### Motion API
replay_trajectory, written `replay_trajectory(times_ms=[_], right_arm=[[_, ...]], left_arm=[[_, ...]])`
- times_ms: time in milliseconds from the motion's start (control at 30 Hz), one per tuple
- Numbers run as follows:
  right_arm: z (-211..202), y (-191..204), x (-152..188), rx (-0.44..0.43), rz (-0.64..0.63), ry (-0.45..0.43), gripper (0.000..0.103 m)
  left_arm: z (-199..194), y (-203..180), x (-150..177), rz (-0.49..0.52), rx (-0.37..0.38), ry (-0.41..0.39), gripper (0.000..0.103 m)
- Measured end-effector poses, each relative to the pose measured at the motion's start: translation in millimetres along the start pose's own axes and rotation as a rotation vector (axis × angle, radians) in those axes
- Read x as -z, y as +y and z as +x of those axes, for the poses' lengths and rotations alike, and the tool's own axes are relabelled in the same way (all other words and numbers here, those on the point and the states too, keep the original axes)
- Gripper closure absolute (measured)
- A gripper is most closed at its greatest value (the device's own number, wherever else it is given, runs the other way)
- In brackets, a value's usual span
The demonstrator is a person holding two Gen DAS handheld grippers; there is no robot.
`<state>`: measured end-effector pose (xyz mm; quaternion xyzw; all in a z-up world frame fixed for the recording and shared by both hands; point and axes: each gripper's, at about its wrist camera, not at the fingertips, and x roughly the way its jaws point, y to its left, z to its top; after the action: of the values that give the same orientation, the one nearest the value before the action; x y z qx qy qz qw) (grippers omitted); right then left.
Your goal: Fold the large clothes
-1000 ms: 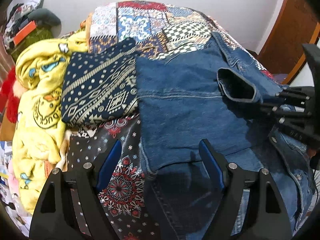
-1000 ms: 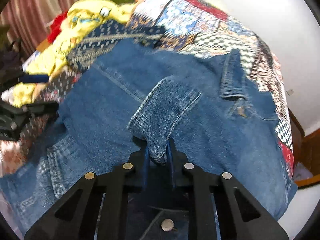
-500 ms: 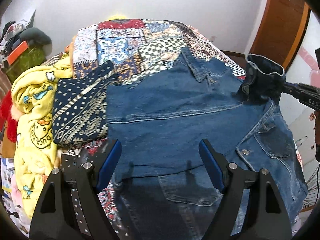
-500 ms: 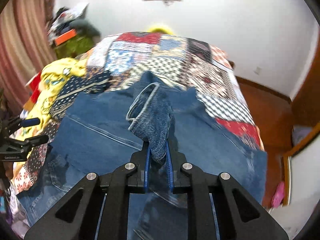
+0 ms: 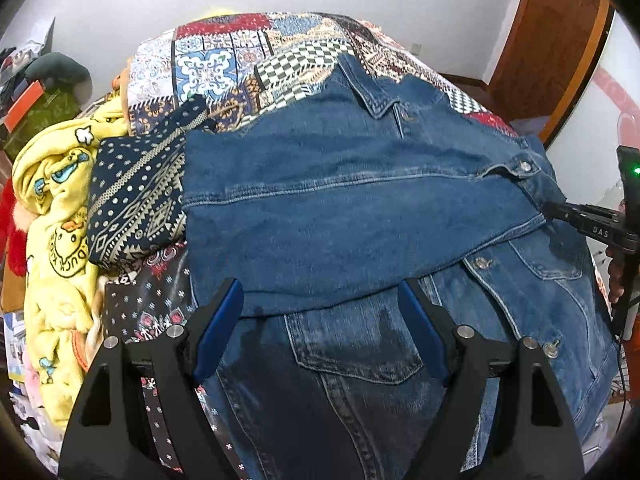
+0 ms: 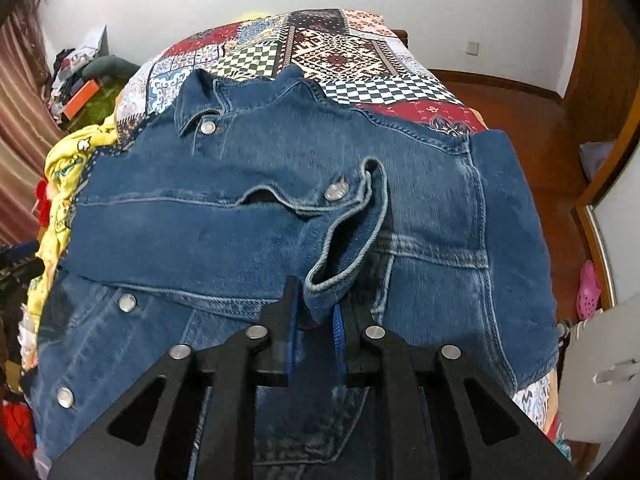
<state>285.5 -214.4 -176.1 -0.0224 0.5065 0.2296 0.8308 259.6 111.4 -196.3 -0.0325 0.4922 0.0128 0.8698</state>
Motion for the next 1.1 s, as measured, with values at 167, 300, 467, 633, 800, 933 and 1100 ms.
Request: replay_trajectory(times_ms=[167, 300, 467, 633, 800, 933, 1100], right_arm=[[-11.6, -10.9, 2.7, 0.057, -0.012, 0.004, 0.064], [-36.7, -31.2, 4.0, 0.144, 0.018, -0.041, 0.03], [-68.3, -73.8, 8.6, 0.142, 0.166, -0.103, 0.018], [-69.6, -127.0, 29.2, 0.082, 0.385, -0.074, 0.018], [-37.3, -173.1, 54.4, 0.014, 0.592, 0.016, 0.018], [-14.0, -197.7, 70.9, -0.071, 0.737, 0.048, 0.018], [9.6, -213.4, 77.0, -0.134, 0.87, 0.053, 0.018]], left_arm=[[2.6, -8.0, -6.2, 0.018, 0.001, -0.001, 0.024], [-1.7, -17.8, -22.2, 0.037, 0.007, -0.034, 0.024], [-3.1, -32.2, -47.2, 0.035, 0.032, -0.069, 0.024], [5.1, -44.7, -57.2, 0.009, 0.081, -0.068, 0.023], [22.9, -58.1, -51.4, 0.041, 0.081, -0.018, 0.023], [31.3, -61.6, -43.2, 0.062, 0.061, 0.007, 0.023], [34.9, -56.5, -39.4, 0.041, 0.063, 0.024, 0.023]])
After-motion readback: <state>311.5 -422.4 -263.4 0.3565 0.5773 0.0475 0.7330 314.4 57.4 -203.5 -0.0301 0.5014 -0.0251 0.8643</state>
